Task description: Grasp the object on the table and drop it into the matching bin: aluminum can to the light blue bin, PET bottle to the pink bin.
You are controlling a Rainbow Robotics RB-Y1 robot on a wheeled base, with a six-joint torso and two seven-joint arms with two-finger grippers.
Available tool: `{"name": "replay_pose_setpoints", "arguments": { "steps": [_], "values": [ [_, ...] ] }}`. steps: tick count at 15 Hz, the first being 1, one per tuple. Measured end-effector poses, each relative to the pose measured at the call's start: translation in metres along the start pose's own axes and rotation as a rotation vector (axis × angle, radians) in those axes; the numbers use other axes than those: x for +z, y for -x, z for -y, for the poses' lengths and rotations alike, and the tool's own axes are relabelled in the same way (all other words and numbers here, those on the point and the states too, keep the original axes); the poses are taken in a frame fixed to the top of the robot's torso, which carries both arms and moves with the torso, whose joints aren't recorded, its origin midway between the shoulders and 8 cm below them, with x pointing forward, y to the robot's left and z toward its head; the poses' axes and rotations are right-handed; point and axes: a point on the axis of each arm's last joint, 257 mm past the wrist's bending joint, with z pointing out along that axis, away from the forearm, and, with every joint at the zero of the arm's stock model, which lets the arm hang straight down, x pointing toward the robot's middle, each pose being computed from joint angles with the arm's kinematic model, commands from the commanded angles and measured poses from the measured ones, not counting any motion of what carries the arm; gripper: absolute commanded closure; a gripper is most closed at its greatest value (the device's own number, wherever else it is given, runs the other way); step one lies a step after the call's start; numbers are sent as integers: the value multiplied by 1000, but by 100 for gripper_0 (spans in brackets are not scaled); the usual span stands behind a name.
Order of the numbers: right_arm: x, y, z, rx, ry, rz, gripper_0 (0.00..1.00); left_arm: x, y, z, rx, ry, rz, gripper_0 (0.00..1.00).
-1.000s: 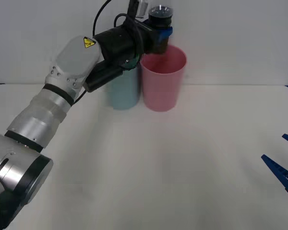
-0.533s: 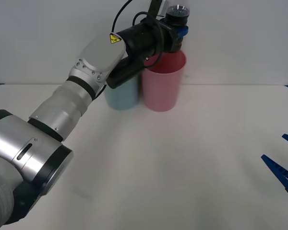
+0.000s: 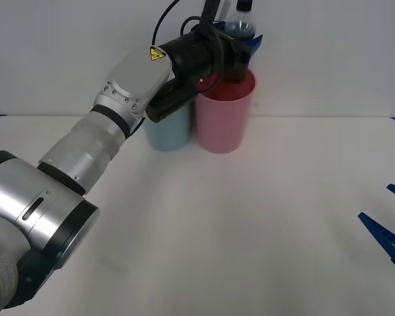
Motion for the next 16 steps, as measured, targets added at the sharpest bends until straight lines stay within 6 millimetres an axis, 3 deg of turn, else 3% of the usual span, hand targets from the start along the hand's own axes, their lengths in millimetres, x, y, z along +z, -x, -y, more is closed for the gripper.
{"name": "replay_pose_setpoints", "arguments": {
  "steps": [7, 10, 16],
  "values": [
    [0, 0, 0, 0, 0, 0, 0, -20, -1, -26, -64, -3, 14, 0],
    [0, 0, 0, 0, 0, 0, 0, -51, -1, -44, -87, 7, 63, 0],
    [0, 0, 0, 0, 0, 0, 0, -143, -15, -94, -106, 16, 116, 0]
  ]
}}
